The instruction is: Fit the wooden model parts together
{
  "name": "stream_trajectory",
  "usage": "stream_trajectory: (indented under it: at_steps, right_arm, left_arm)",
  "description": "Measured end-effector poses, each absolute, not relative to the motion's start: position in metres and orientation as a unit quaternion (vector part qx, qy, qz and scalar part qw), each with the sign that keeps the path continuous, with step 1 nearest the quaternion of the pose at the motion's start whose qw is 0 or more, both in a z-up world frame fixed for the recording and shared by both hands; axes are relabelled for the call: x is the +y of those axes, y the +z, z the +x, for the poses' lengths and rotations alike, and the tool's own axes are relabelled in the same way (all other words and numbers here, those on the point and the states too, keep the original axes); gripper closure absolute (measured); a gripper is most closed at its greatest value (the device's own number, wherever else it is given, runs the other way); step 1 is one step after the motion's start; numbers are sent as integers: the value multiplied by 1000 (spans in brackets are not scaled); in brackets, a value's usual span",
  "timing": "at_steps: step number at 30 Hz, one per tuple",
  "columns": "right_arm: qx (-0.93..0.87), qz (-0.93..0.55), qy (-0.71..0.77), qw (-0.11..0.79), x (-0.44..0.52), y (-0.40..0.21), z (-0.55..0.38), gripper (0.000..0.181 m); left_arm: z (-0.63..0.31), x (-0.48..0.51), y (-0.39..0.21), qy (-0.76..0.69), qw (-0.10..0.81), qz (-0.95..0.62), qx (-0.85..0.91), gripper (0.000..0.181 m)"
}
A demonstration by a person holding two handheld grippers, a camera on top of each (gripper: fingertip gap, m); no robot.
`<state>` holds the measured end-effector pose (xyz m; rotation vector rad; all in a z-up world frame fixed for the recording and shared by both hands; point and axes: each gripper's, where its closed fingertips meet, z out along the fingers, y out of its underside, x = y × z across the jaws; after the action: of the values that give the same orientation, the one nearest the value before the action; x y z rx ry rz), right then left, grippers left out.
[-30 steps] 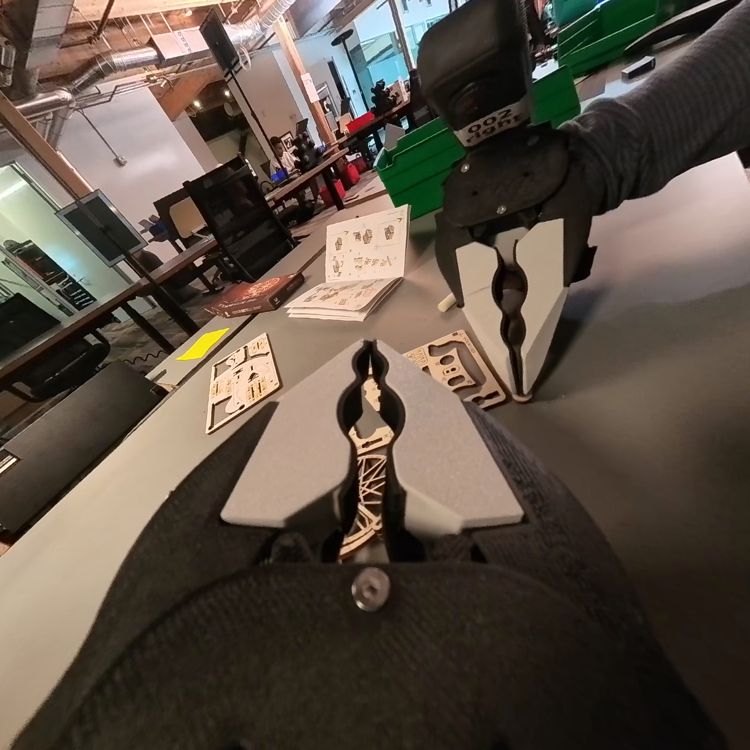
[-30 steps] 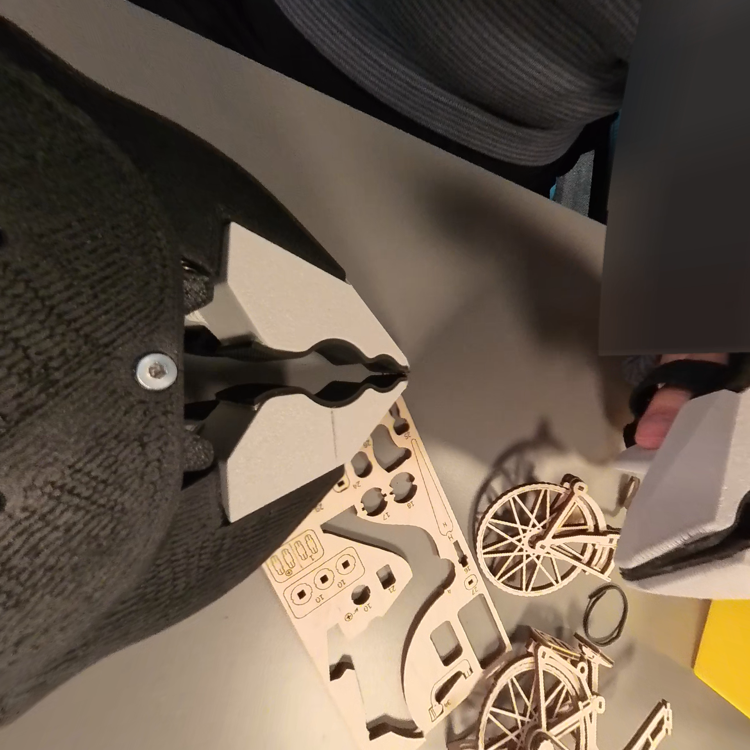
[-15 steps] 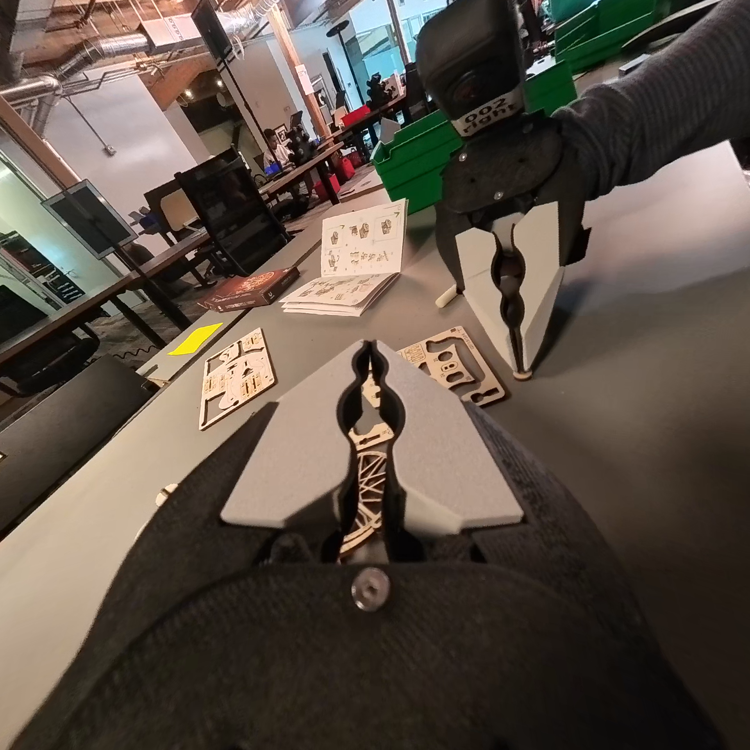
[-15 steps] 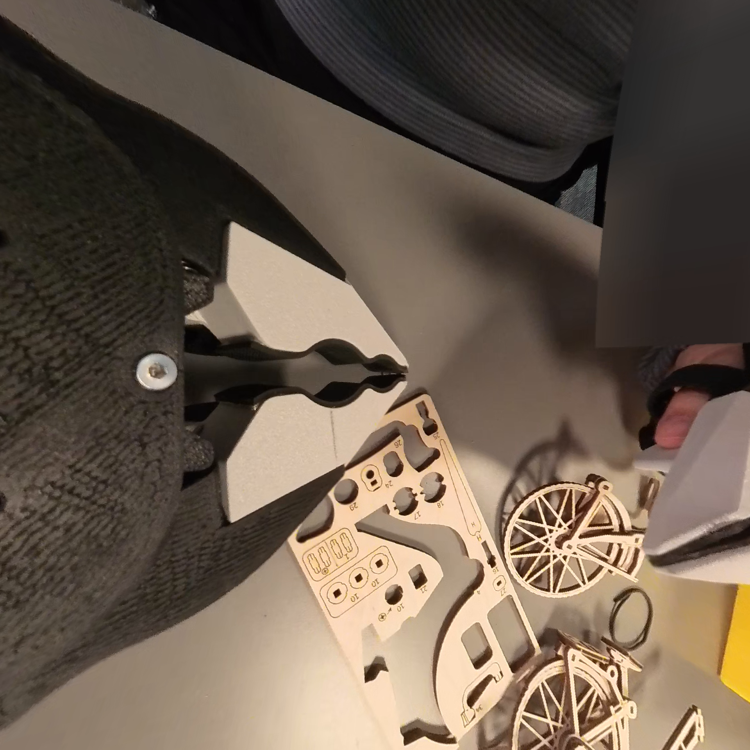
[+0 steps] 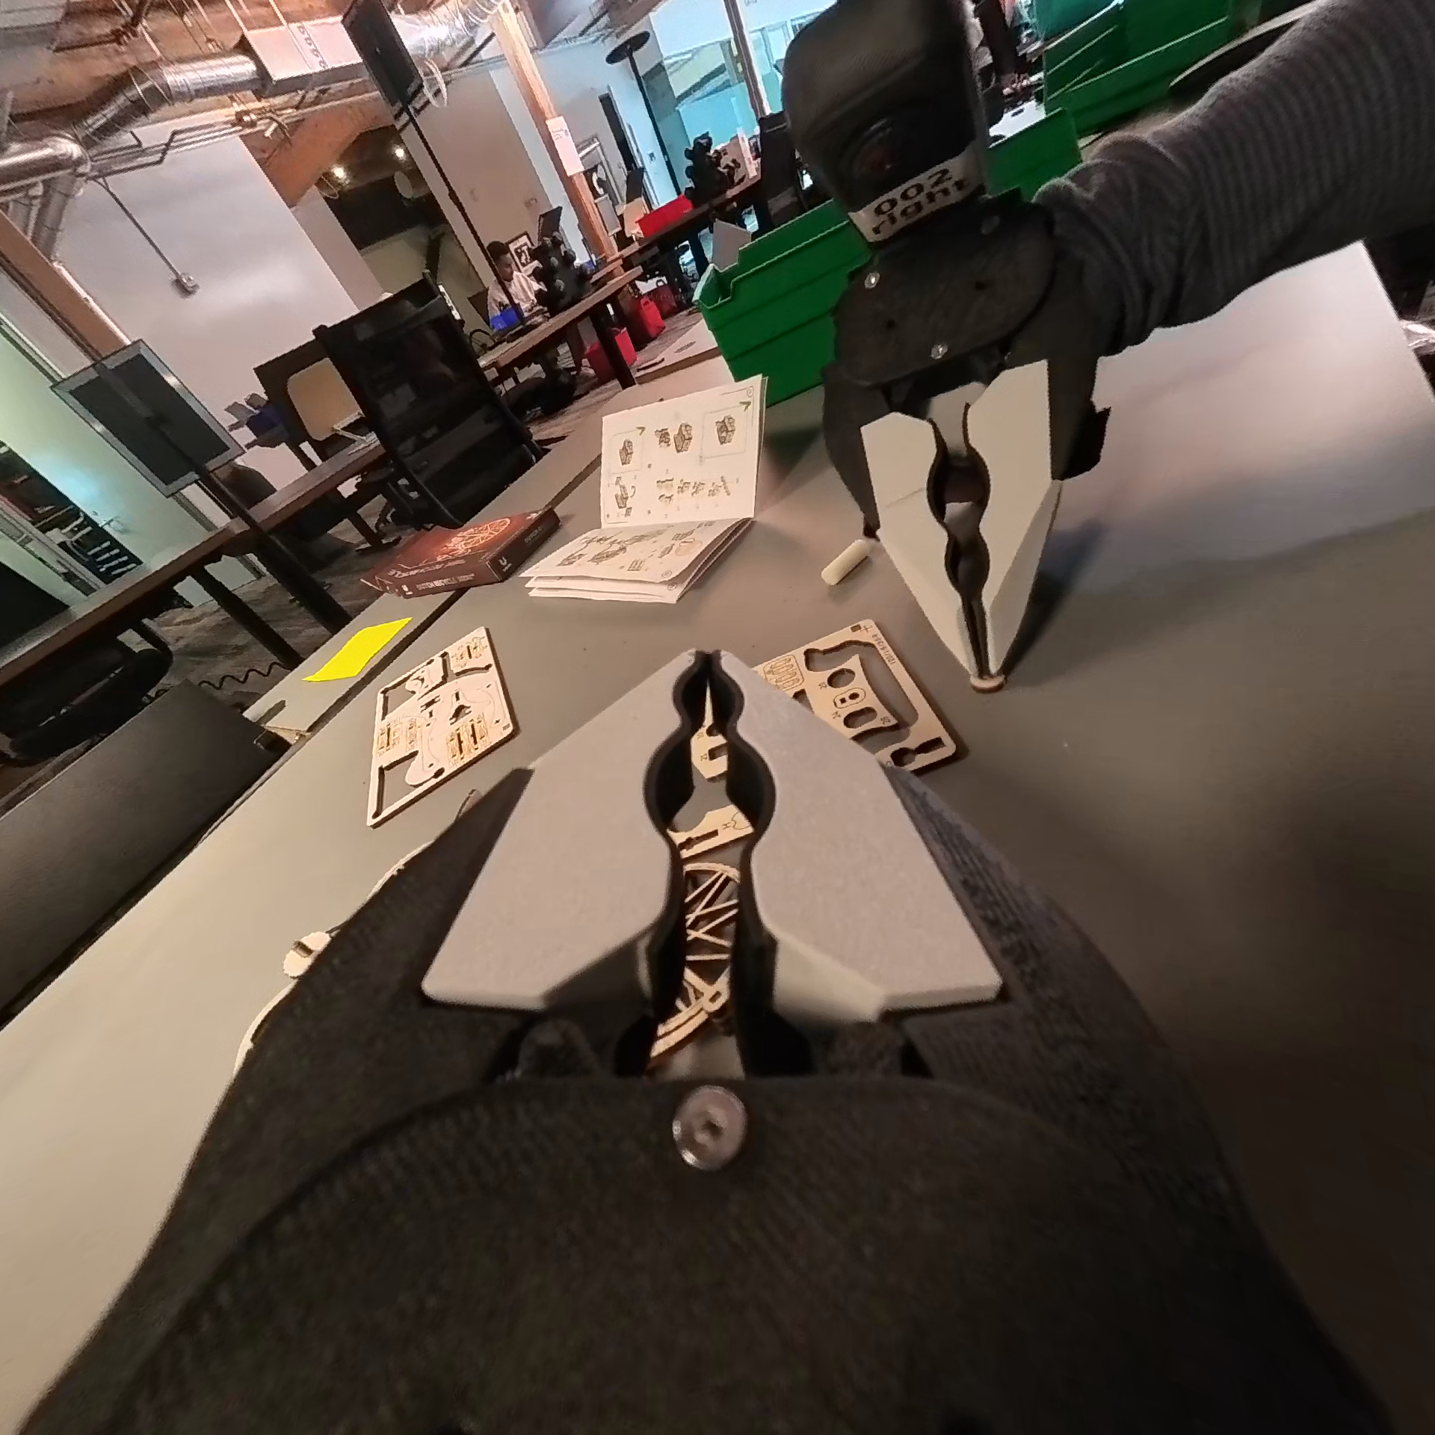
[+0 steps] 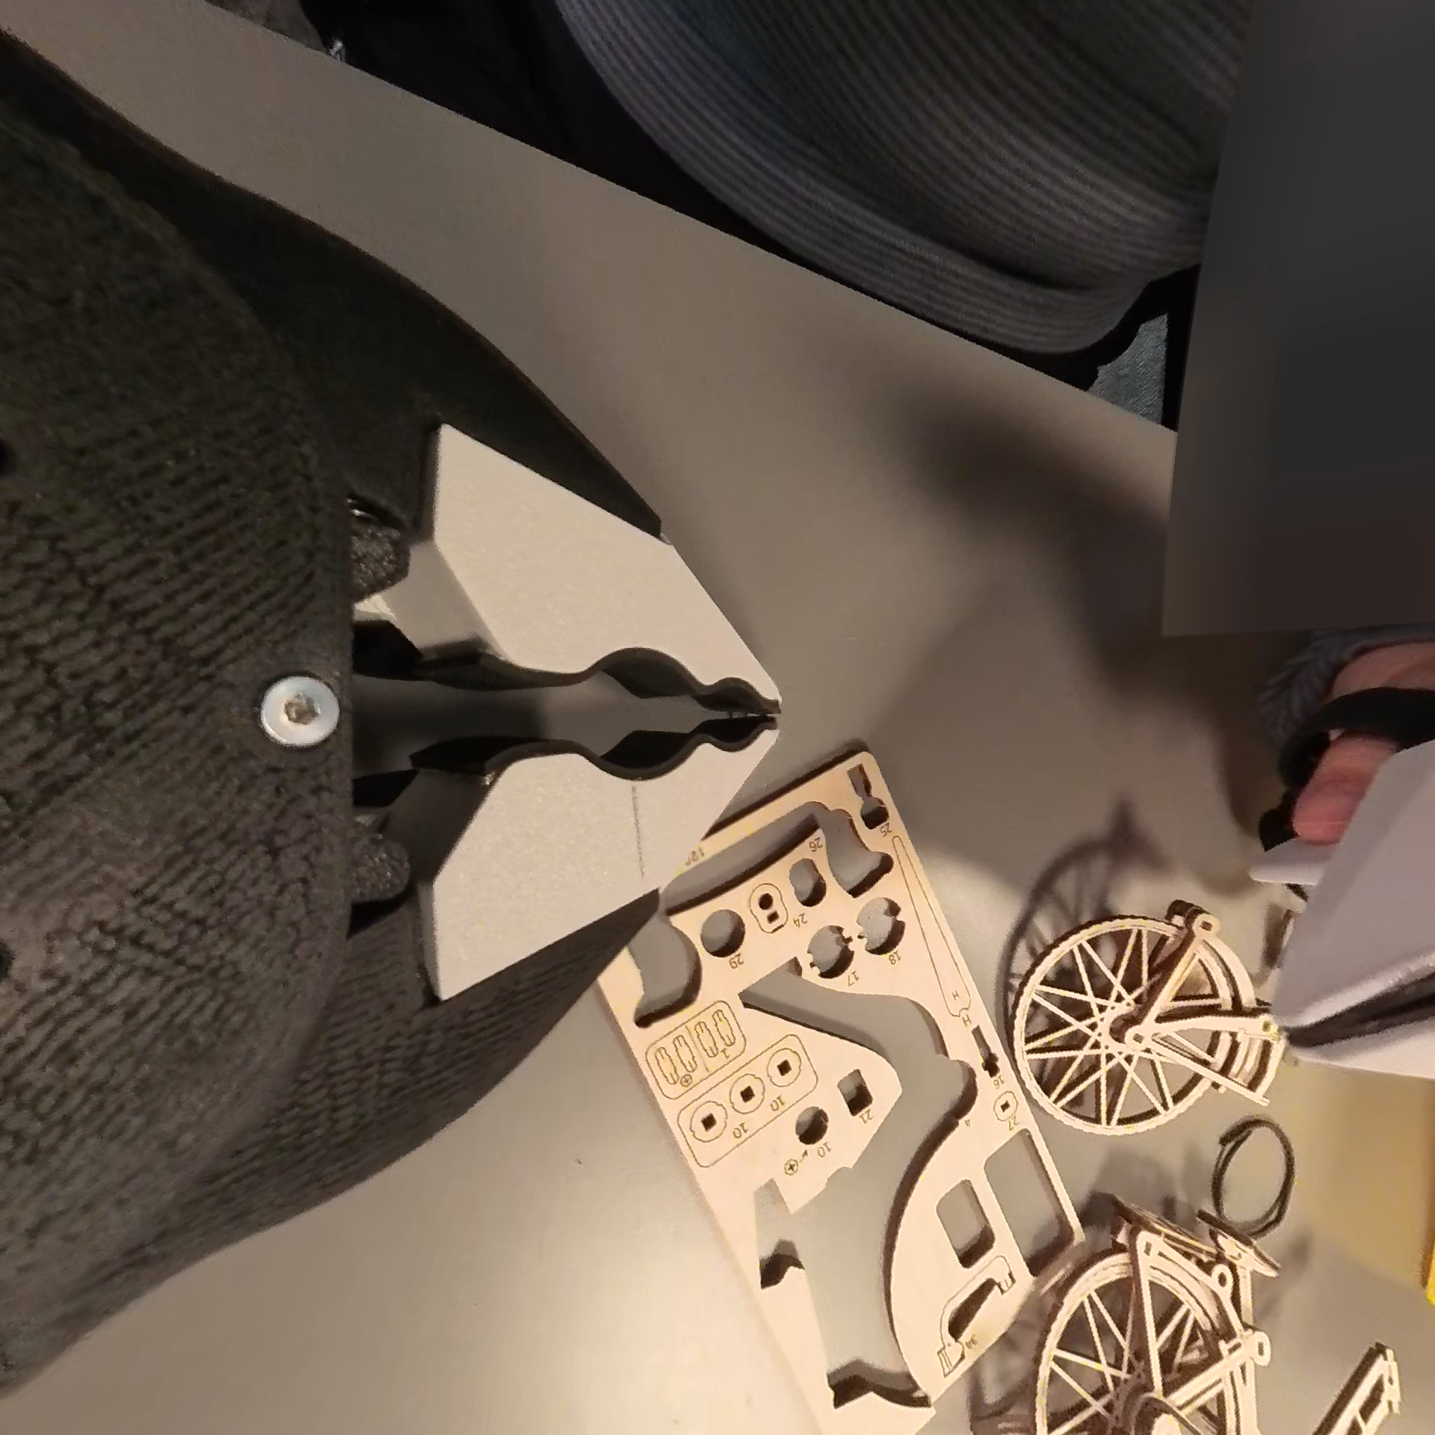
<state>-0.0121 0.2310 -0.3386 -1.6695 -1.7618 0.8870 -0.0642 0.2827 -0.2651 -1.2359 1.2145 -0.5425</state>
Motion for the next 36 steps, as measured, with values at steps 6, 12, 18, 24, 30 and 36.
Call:
stream_trajectory:
  at_steps: [6, 12, 18, 24, 30, 36]
  right_arm:
    - [-658, -615, 340, 270, 229, -339, -7, 181]
    - [-658, -619, 336, 268, 229, -341, -6, 181]
    - [-649, -626, 334, 272, 229, -341, -6, 181]
    - [-636, -639, 333, 275, 229, -340, -6, 181]
    - [-645, -630, 326, 283, 229, -340, -6, 181]
    - [-657, -617, 329, 280, 229, -340, -6, 181]
  left_arm:
    - [-64, 282, -266, -236, 614, -536, 529, 181]
    - [-63, 281, -267, -237, 612, -536, 531, 181]
    - [-62, 275, -267, -238, 610, -525, 544, 181]
    - [-36, 232, -290, -293, 513, -521, 616, 161]
    - [-5, 220, -315, -342, 375, -611, 608, 152]
    - [4, 226, -344, -288, 307, -657, 625, 156]
